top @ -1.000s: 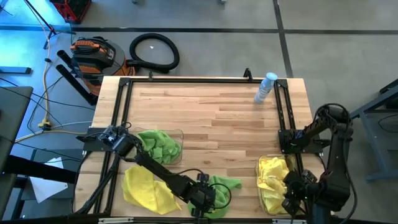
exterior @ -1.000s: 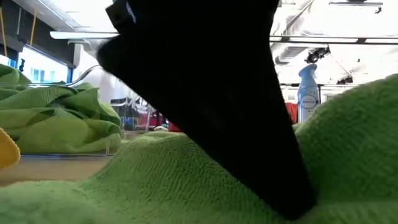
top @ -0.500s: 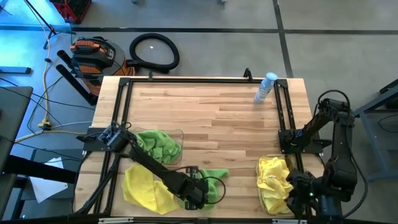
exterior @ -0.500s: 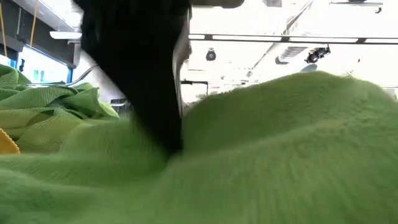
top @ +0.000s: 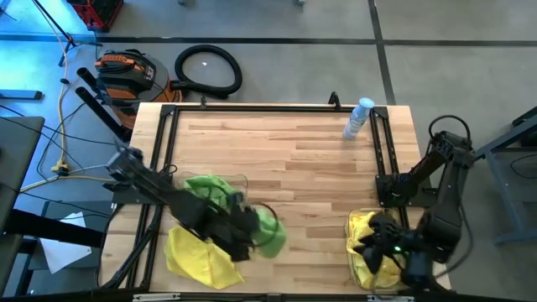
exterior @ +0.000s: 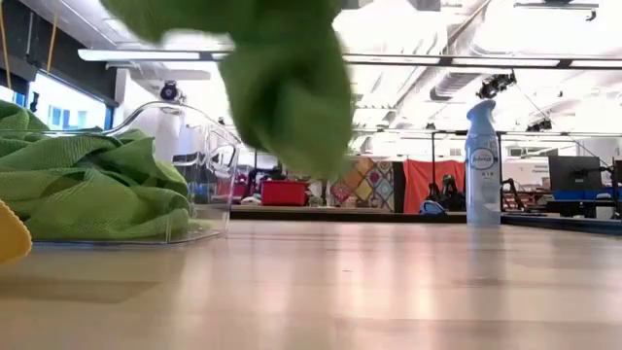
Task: Sort microfiber towel by color & place in baskets
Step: Put the green towel into the left transparent bin
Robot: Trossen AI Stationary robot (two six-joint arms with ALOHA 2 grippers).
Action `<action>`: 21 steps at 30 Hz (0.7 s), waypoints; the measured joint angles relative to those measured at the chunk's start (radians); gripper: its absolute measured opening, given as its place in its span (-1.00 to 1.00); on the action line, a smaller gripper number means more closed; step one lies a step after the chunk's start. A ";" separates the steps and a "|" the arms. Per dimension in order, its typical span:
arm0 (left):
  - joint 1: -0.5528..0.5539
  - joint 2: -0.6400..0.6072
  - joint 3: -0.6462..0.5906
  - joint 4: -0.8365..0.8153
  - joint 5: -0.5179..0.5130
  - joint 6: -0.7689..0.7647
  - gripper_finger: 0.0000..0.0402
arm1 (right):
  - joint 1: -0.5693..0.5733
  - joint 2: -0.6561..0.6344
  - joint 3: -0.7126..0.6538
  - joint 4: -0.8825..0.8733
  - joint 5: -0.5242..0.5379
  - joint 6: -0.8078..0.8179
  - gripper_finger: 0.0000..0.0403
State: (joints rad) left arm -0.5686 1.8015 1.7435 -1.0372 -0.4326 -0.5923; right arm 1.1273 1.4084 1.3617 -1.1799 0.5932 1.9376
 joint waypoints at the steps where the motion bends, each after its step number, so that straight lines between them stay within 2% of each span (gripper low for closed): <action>1: 0.000 -0.035 0.000 -0.028 -0.003 -0.004 -1.00 | -0.030 0.003 0.000 0.002 0.000 -0.024 -0.10; 9: -0.002 -0.270 0.000 -0.340 -0.008 -0.118 -1.00 | -0.245 0.009 -0.002 0.081 0.002 -0.230 -0.10; 14: -0.002 -0.356 0.000 -0.544 0.067 -0.189 -1.00 | -0.344 0.009 -0.002 0.116 0.002 -0.317 -0.10; 18: 0.001 -0.399 -0.039 -0.519 0.041 -0.135 -1.00 | -0.404 0.009 -0.002 0.147 0.002 -0.349 -0.10; 21: 0.035 -0.408 -0.115 -0.534 0.007 -0.132 -1.00 | -0.440 0.010 -0.002 0.174 0.002 -0.360 -0.10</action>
State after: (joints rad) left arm -0.5334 1.3937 1.6289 -1.5715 -0.4259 -0.7242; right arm 0.6874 1.4181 1.3598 -1.0056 0.5952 1.5774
